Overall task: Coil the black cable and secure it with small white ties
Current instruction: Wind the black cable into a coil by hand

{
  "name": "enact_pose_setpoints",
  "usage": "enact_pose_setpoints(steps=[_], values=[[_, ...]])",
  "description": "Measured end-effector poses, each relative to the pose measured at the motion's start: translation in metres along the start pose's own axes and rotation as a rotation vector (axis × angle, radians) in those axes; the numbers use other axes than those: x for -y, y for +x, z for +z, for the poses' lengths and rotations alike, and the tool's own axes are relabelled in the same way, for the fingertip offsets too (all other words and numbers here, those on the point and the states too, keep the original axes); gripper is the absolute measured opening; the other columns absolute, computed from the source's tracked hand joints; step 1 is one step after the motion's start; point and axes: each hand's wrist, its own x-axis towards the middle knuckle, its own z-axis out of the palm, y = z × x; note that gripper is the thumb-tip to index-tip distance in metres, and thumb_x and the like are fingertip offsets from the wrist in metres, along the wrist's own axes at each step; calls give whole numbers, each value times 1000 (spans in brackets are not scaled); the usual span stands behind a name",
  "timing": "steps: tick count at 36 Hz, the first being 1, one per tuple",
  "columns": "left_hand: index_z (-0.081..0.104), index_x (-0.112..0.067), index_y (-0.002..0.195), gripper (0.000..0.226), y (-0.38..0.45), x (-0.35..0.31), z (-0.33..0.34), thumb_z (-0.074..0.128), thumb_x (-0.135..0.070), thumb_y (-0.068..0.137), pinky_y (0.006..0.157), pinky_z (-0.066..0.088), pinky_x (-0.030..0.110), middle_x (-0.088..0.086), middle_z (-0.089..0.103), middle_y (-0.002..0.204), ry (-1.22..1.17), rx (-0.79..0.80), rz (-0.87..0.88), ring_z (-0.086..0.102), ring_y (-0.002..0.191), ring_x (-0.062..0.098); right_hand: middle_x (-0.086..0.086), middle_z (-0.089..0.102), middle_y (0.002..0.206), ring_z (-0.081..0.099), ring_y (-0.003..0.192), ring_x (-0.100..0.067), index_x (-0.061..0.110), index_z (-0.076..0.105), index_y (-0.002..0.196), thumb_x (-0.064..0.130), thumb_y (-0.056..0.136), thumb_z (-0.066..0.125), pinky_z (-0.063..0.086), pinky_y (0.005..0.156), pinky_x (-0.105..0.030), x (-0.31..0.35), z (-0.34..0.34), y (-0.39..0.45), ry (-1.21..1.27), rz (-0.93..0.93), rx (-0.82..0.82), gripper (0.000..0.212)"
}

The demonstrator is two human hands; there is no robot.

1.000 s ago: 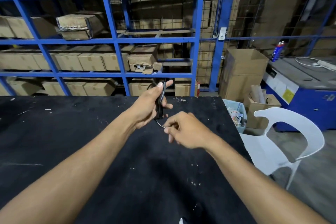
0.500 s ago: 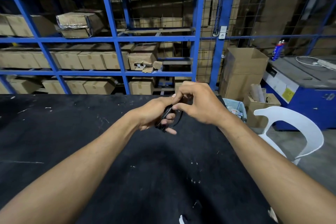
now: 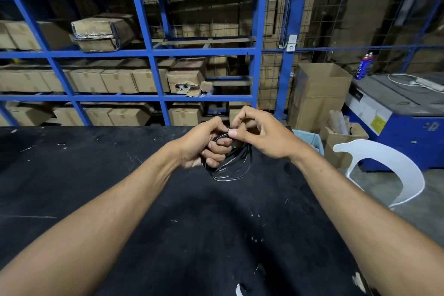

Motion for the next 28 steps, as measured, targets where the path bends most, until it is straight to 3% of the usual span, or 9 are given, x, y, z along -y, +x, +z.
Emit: enact_pose_setpoints(steps=[3,6,10,13,16,20,24,28], values=[[44,-17,61,38,5,1,1,34,-32,95,41,23,21,-8,16,52,-66,-63,51,11,40,9,-10,61,72,65,69,-11,14,63,96,25,96,73,54,73,-35,-4,7,0,34,14,-92,15],[48,-14,68,35,10,4,4,37,-31,97,44,29,21,-8,16,52,-143,-103,104,19,35,6,-27,67,80,61,58,-16,17,65,93,18,97,71,51,64,-38,-5,18,1,176,81,-232,8],[49,-12,76,35,13,9,7,37,-32,103,52,43,24,-6,26,56,-135,-119,127,25,40,8,4,63,67,50,50,-9,22,65,84,17,97,71,42,55,-29,-8,26,3,235,154,-358,15],[52,-11,81,38,14,13,10,39,-33,108,58,50,27,-3,30,60,-75,-159,167,34,47,10,5,48,58,38,39,-1,18,64,77,9,96,70,33,44,-21,-7,26,4,378,203,-416,23],[56,-8,85,38,15,21,14,43,-34,109,76,56,35,-3,34,57,-105,-199,227,47,54,16,0,44,55,31,39,-3,14,62,71,-1,95,67,28,40,-19,-5,27,4,584,231,-468,28],[60,-11,85,40,22,35,18,44,-38,109,92,55,40,-4,35,56,-48,-317,298,35,53,15,10,47,45,32,40,-5,11,62,70,-3,93,66,30,39,-19,-5,32,5,742,300,-556,27],[61,-11,81,41,28,39,21,46,-37,109,81,53,38,-4,37,54,60,-455,399,33,49,12,12,48,43,33,36,-3,12,60,68,-3,93,63,31,38,-18,-5,38,8,786,323,-607,29],[56,-11,79,40,29,39,24,44,-33,110,50,35,26,-8,34,51,81,-469,449,29,44,7,13,47,44,36,35,-2,12,58,68,-3,92,61,28,39,-19,-9,42,7,722,289,-635,29]])
